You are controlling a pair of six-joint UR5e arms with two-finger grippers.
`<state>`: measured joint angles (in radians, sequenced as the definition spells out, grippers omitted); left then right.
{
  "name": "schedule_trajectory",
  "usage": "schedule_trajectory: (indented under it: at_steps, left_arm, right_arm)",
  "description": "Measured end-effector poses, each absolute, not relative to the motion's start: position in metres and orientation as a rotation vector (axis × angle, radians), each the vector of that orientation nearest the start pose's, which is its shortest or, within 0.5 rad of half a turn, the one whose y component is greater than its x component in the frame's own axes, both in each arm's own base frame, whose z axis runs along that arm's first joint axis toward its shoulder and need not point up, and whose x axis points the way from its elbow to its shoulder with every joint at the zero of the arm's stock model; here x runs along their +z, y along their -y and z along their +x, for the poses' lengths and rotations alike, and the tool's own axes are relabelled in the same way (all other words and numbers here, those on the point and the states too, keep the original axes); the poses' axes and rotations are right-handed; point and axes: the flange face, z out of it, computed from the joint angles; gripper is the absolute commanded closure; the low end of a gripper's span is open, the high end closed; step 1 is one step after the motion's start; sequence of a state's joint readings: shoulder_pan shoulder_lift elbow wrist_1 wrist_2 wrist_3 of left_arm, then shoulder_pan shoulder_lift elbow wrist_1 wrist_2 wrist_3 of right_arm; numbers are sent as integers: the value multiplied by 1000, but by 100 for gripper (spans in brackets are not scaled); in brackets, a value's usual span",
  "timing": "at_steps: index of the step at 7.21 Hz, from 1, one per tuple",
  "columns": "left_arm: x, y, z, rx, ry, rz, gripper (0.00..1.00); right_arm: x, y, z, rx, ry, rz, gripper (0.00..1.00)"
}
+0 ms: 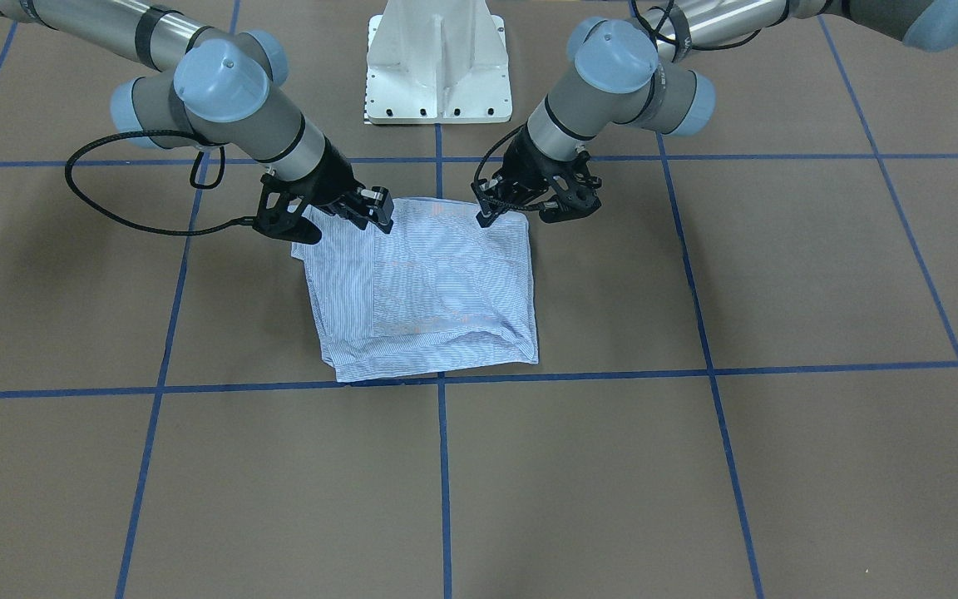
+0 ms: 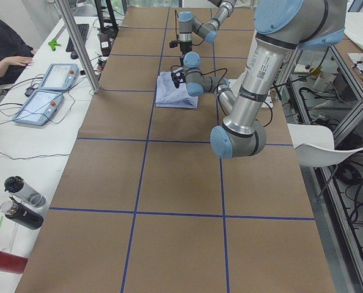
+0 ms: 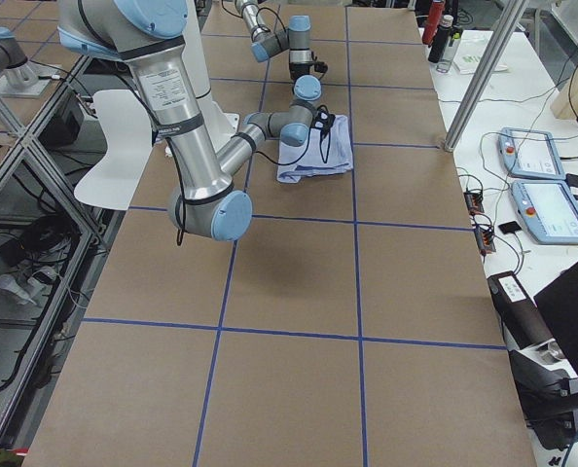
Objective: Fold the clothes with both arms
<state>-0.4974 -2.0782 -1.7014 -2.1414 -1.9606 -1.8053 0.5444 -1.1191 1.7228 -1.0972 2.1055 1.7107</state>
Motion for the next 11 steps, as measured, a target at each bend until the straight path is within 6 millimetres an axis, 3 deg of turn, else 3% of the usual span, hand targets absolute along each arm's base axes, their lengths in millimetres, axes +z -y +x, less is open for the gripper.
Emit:
schedule_trajectory:
  at_steps: [2,5,9,11]
  left_arm:
    - [248,392,523,-406,-1216,-187,100]
    - [266,399,532,-429,-1180,-174,100]
    - [288,399,532,-449,-1142,-171,100]
    - [290,393,532,-445,-1139,-177,100]
  right_arm:
    - [293,381,-509,313,1094,-266,58]
    - [313,378,-518,323,1054,-271,57]
    - [316,380,-517,327,1052,-270,54]
    - [315,382,-515,329,1054,-268,54]
